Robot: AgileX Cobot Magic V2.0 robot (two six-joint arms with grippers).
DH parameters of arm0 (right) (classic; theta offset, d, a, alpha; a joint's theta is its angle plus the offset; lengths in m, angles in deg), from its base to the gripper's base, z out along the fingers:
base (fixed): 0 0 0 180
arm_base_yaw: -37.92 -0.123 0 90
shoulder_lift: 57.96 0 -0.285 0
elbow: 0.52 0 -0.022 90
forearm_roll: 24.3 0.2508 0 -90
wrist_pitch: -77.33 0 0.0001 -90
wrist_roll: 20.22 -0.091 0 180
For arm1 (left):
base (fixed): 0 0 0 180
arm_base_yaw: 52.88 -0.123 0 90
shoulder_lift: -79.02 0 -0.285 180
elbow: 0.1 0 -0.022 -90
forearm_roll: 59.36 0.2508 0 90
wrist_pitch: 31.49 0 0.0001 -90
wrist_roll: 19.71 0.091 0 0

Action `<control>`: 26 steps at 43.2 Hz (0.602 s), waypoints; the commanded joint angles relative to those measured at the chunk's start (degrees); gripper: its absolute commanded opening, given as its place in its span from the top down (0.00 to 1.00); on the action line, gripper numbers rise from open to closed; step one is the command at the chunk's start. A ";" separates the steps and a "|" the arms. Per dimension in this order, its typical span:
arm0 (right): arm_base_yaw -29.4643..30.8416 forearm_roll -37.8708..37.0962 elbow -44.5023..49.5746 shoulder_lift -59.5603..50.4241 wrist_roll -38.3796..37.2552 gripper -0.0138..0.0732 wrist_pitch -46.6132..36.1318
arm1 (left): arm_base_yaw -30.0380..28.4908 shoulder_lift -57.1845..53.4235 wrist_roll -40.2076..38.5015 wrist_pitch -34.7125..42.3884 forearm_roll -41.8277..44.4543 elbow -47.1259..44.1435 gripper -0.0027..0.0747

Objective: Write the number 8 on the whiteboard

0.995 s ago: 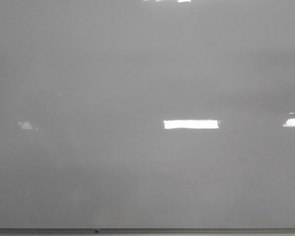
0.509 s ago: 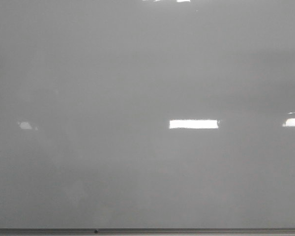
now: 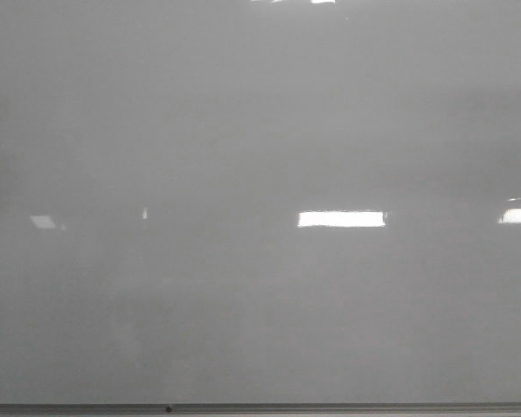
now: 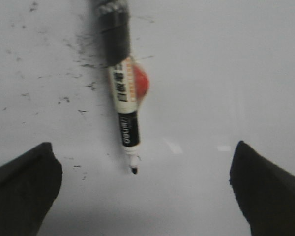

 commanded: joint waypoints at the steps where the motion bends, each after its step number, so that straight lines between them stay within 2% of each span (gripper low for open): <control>1: 0.39 0.37 -2.10 0.76 0.04 0.23 -4.98 | -1.25 4.08 -0.69 6.41 -0.65 3.16 0.10; 16: 0.39 0.37 -2.10 0.76 0.04 0.23 -4.98 | -1.01 15.84 -0.69 13.55 -0.65 5.81 0.12; 21: 0.39 0.37 -2.10 0.76 0.04 0.23 -4.98 | -1.01 16.85 -0.69 14.87 -0.65 5.81 0.23; 26: 0.39 0.37 -2.10 0.76 0.04 0.23 -4.98 | -1.01 17.27 -0.69 16.17 -0.65 5.81 0.42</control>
